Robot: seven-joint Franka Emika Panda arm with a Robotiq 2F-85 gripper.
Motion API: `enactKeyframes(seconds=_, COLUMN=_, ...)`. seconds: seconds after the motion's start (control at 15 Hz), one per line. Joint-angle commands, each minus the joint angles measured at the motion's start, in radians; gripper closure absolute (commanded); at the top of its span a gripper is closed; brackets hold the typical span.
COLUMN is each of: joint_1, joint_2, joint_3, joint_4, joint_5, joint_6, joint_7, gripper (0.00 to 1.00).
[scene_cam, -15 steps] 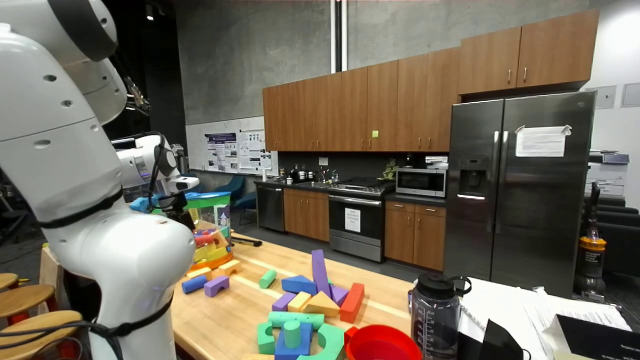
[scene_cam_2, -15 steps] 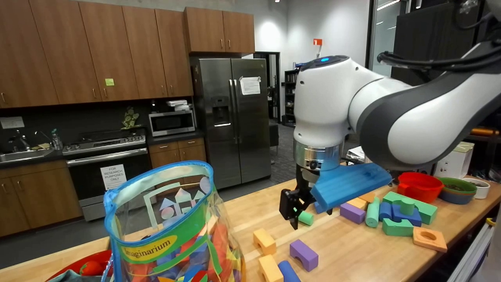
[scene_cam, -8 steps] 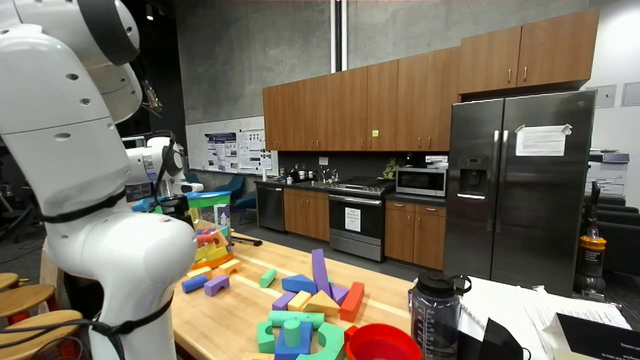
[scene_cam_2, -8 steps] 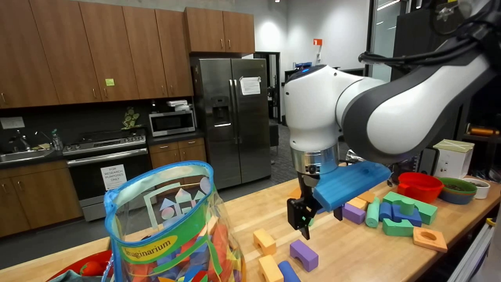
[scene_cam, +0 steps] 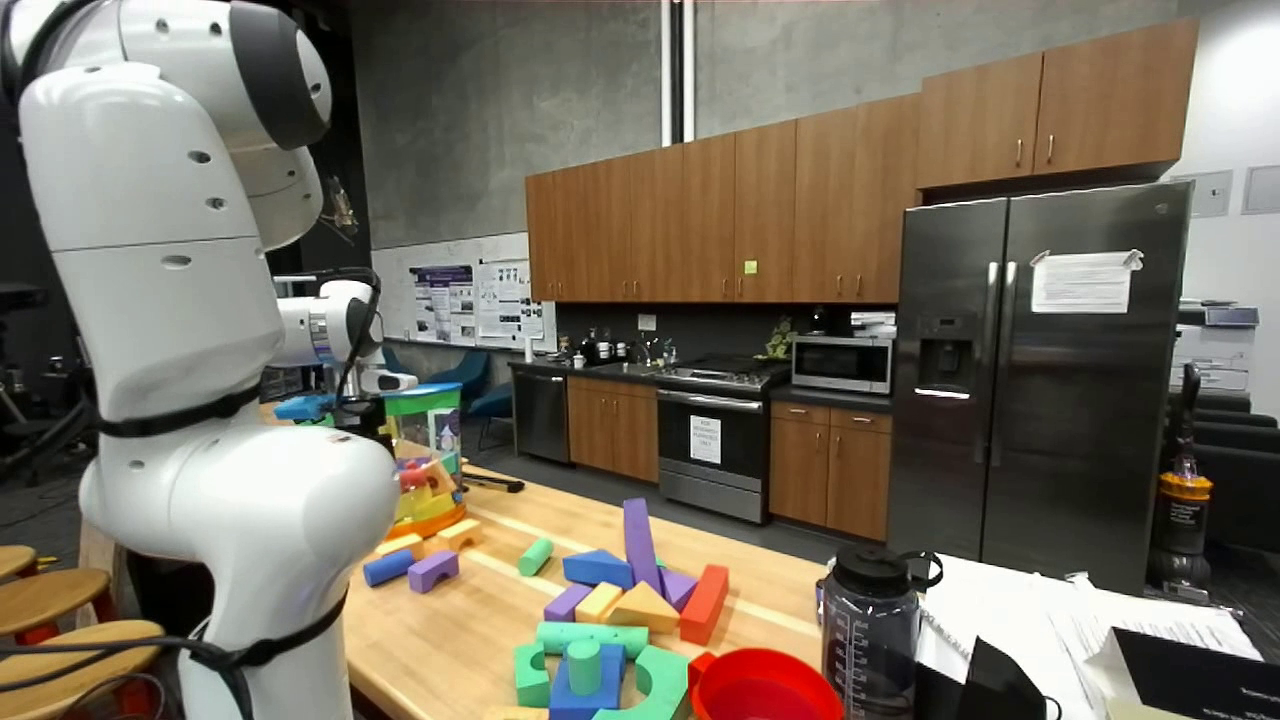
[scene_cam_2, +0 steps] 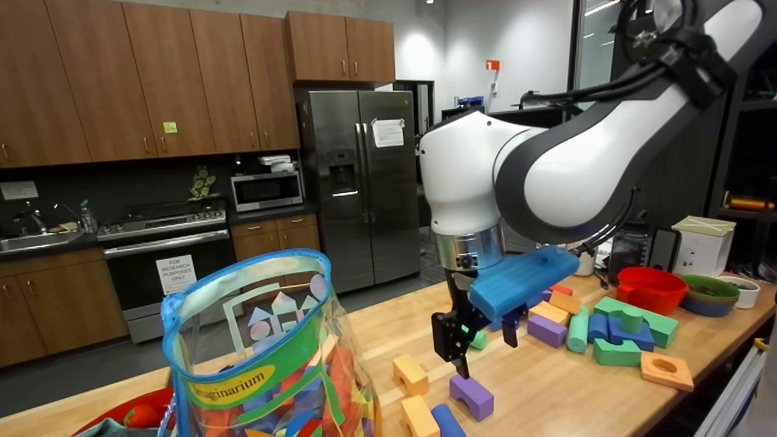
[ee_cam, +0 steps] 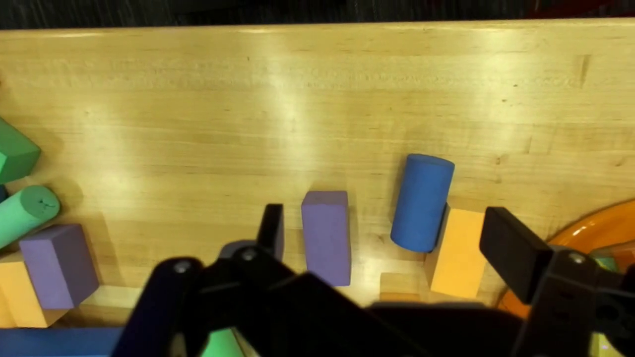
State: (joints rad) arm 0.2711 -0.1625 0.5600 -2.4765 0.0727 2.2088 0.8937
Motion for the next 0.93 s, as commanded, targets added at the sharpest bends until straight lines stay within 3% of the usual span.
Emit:
enactKeyframes(seconds=0.0, joint_1=0.04, joint_2=0.036, joint_3=-0.05, joint_4=0.041, joint_5=0.01, joint_6=-0.017, joint_7=-0.028, gripper=0.0)
enactKeyframes(seconds=0.87, joint_1=0.051, joint_2=0.062, joint_3=-0.148, joint_4=-0.013, joint_5=0.091, joint_6=0.175, joint_7=-0.096, gripper=0.0)
